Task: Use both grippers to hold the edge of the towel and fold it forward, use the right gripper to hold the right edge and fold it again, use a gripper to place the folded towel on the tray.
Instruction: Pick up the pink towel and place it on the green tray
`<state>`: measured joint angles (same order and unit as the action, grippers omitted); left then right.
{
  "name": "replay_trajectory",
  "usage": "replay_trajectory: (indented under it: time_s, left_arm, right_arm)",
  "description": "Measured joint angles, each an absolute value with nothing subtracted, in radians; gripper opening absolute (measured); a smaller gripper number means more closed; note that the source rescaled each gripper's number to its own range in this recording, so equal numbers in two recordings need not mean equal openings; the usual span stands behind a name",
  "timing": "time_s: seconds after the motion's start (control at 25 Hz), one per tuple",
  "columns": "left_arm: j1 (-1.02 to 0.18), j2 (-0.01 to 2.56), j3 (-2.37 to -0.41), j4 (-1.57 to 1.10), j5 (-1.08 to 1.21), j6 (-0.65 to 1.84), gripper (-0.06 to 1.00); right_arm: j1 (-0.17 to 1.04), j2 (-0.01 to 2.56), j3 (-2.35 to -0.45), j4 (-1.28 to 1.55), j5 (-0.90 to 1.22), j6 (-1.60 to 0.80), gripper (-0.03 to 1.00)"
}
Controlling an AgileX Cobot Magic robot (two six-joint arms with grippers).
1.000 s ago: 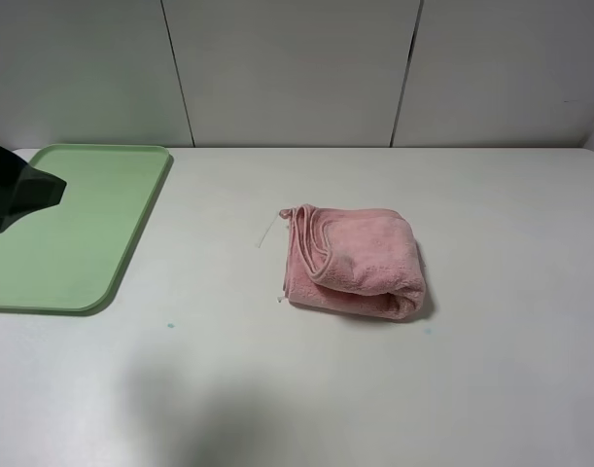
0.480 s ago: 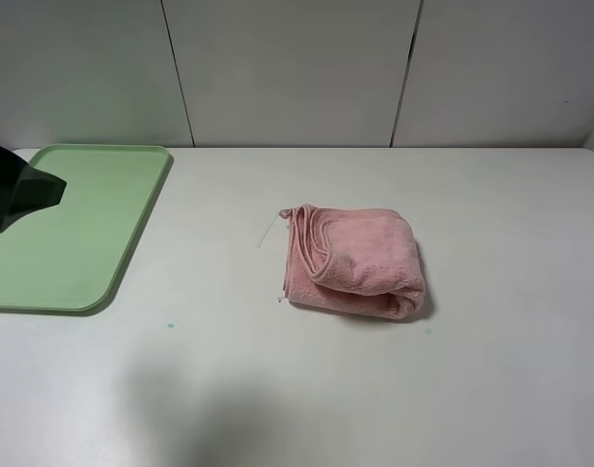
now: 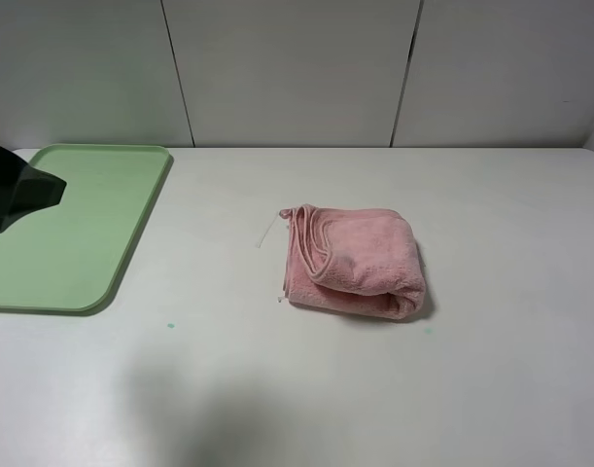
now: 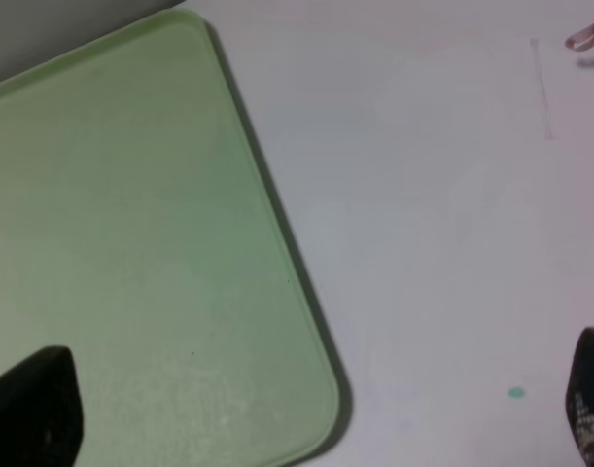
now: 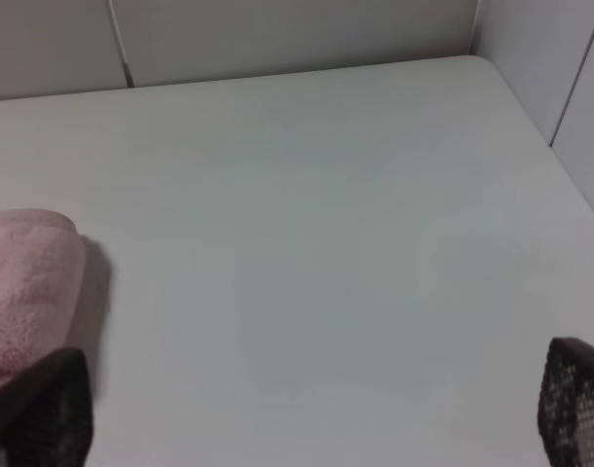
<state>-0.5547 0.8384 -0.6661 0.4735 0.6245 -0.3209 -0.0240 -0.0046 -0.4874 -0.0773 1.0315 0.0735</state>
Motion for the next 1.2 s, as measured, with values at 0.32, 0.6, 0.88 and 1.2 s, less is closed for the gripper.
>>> replay_trajectory:
  time_s: [0.32,0.6,0.88,1.2]
  left_arm:
    - [-0.555,0.838,-0.666,0.473,0.625,-0.321,1.0]
    - [-0.555,0.838,-0.666,0.473,0.625,-0.321,1.0]
    - [-0.555,0.838,-0.666,0.352,0.621,-0.322,1.0]
    - [-0.555,0.932,-0.666,0.212,0.59,-0.398,1.0]
  right_arm:
    - [-0.024,-0.005,-0.487,-0.077,1.031,0.073,1.0]
    - [-0.024,-0.005,-0.487,-0.077,1.031,0.073,1.0]
    - [-0.024,-0.005,-0.487,-0.077,1.031,0.073,1.0]
    - [-0.024,-0.005,-0.487,-0.077,1.031,0.073,1.0]
